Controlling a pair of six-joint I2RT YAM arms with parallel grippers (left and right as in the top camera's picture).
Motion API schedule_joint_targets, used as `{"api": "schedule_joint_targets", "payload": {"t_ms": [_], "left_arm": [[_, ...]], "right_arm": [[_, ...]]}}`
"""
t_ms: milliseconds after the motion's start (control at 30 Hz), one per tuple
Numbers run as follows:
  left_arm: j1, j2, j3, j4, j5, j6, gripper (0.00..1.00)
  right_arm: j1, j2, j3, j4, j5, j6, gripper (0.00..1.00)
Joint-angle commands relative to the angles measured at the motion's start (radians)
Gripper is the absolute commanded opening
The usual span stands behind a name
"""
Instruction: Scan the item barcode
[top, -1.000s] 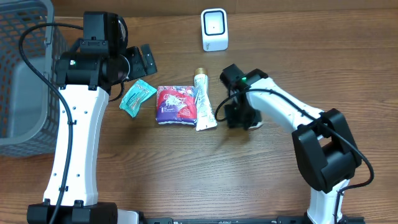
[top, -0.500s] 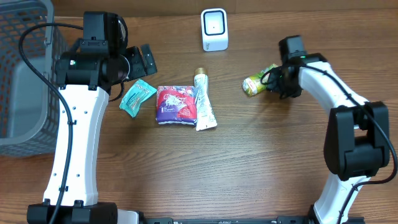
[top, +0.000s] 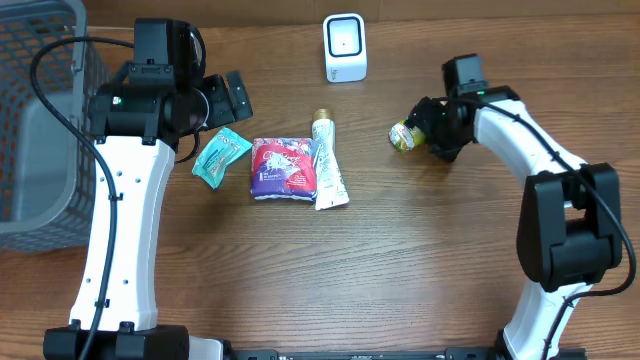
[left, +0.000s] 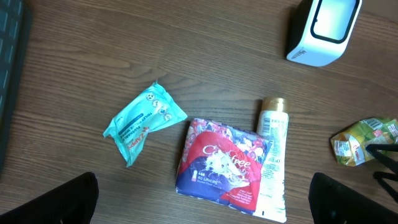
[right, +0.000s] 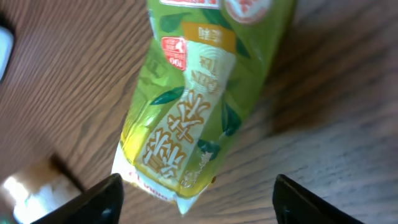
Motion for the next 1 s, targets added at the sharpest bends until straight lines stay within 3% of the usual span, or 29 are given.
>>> {"api": "schedule_joint_targets", "payload": {"t_ms": [0,200,367,533,867,967], "left_arm": [[0.0,0.007,0.01,0.0,0.004,0.02,1.0],[0.0,0.007,0.01,0.0,0.004,0.02,1.0],[0.0,0.007,0.01,0.0,0.004,0.02,0.99],[0.0,0.007,0.01,0.0,0.004,0.02,1.0],[0.0,0.007,0.01,0.0,0.004,0.02,1.0],[0.0,0.007,0.01,0.0,0.004,0.02,1.0]], "right_arm": [[0.029,0.013,-0.006,0.008,0.169,0.167,0.74],[0.047,0.056,-0.006,0.03,0.205,0.163,0.68],[0.047,0.058,-0.006,0.029,0.203,0.042,0.43],[0.047,0.058,-0.005,0.005,0.129,-0.163,0.42],[0.047,0.058,-0.005,-0.226,0.009,-0.797,0.45],[0.045,0.058,-0.004,-0.25,0.004,-0.84,0.48]]}}
